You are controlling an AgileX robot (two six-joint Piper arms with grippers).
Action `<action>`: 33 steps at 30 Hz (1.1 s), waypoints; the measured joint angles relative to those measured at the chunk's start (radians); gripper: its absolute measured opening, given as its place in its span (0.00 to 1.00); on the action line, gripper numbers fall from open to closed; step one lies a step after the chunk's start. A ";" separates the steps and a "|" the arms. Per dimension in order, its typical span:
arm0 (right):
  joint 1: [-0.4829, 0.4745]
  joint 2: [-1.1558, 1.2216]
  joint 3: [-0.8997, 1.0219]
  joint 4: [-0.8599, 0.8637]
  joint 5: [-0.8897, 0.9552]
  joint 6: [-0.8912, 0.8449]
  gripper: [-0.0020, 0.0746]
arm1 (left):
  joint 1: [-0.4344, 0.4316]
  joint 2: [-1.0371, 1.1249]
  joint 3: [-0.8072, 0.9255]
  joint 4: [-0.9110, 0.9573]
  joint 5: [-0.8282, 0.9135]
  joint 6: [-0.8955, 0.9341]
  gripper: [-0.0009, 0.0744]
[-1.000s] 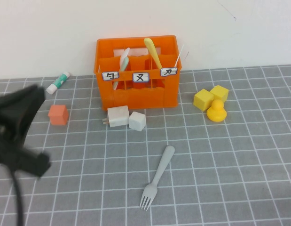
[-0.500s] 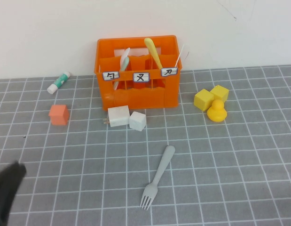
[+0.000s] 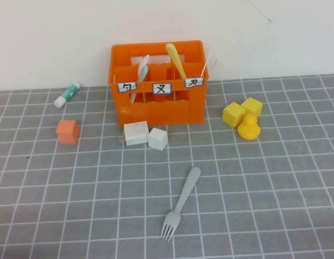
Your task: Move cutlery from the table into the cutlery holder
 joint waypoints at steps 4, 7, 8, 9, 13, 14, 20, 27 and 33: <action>0.000 0.000 0.000 0.000 0.000 0.000 0.02 | 0.047 -0.080 0.008 -0.002 0.061 0.046 0.01; 0.000 0.000 0.000 0.000 0.000 0.000 0.02 | 0.085 -0.088 0.012 -0.016 0.091 0.056 0.01; 0.000 0.000 0.000 0.000 0.000 0.000 0.02 | 0.095 -0.089 0.012 -0.020 0.107 0.058 0.01; 0.000 0.000 0.000 0.000 0.000 0.000 0.02 | 0.100 -0.089 0.012 -0.022 0.122 0.067 0.01; 0.000 0.000 0.000 0.000 0.000 0.000 0.02 | 0.104 -0.089 0.012 -0.050 0.160 0.128 0.01; 0.000 0.000 0.000 0.000 0.000 0.000 0.02 | 0.104 -0.089 0.012 -0.050 0.170 0.145 0.01; 0.000 0.000 0.000 0.000 0.000 0.000 0.02 | 0.104 -0.091 0.010 -0.085 0.192 0.175 0.01; 0.000 0.000 -0.002 0.000 0.003 0.000 0.02 | 0.104 -0.091 0.010 -0.100 0.194 0.177 0.01; 0.000 0.000 -0.002 0.000 0.005 0.000 0.02 | 0.104 -0.091 0.010 -0.101 0.194 0.177 0.01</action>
